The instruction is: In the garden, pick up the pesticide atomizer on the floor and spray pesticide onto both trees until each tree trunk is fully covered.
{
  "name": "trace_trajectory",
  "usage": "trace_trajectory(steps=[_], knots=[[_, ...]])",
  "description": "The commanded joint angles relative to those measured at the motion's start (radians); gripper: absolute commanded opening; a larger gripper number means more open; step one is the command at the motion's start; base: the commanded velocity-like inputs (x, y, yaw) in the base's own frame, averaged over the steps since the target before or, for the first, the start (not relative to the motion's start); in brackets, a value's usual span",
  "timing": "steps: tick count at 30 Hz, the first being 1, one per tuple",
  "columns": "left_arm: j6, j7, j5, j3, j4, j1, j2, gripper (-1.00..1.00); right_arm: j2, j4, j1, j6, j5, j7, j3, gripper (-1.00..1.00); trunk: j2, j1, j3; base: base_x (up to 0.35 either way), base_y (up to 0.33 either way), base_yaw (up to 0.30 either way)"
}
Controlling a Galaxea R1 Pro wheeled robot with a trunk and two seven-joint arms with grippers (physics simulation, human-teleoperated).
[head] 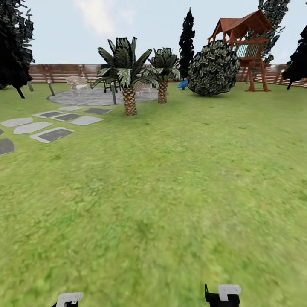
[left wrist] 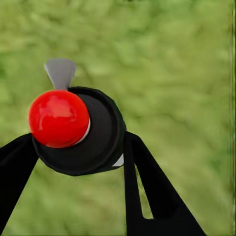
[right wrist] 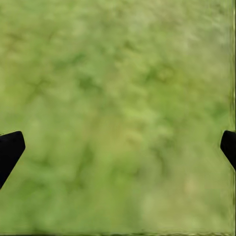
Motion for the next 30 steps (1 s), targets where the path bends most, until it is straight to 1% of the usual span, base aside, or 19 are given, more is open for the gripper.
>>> trace_trajectory(steps=[1,8,16,24,30], knots=[[-0.003,-0.004,-0.009,0.009,0.001,0.0,0.0,-1.0,0.0,0.0,-0.001,-0.002,-0.009,-0.002,0.009,1.0,0.0,0.0,-0.001,0.006,-0.006,-0.3],[-0.001,-0.001,-0.006,0.012,-0.002,0.0,0.002,-1.0,0.0,0.0,-0.001,-0.002,-0.009,-0.002,0.009,1.0,0.0,0.0,-0.001,0.012,-0.001,-0.3],[-0.002,-0.001,-0.005,0.012,-0.003,0.0,0.002,-1.0,0.0,0.0,-0.001,-0.002,-0.009,-0.002,0.009,1.0,0.0,0.0,-0.001,0.228,0.0,-0.3],[-0.001,-0.001,-0.005,0.012,-0.004,-0.001,0.002,-1.0,0.0,0.0,-0.001,-0.002,-0.009,-0.002,0.009,1.0,0.0,0.0,-0.001,0.02,0.0,-0.3],[0.0,0.001,-0.004,0.012,-0.007,0.0,0.002,-1.0,0.0,0.0,-0.001,-0.002,-0.009,-0.001,0.009,1.0,0.0,0.0,-0.001,0.308,0.0,-0.3]])
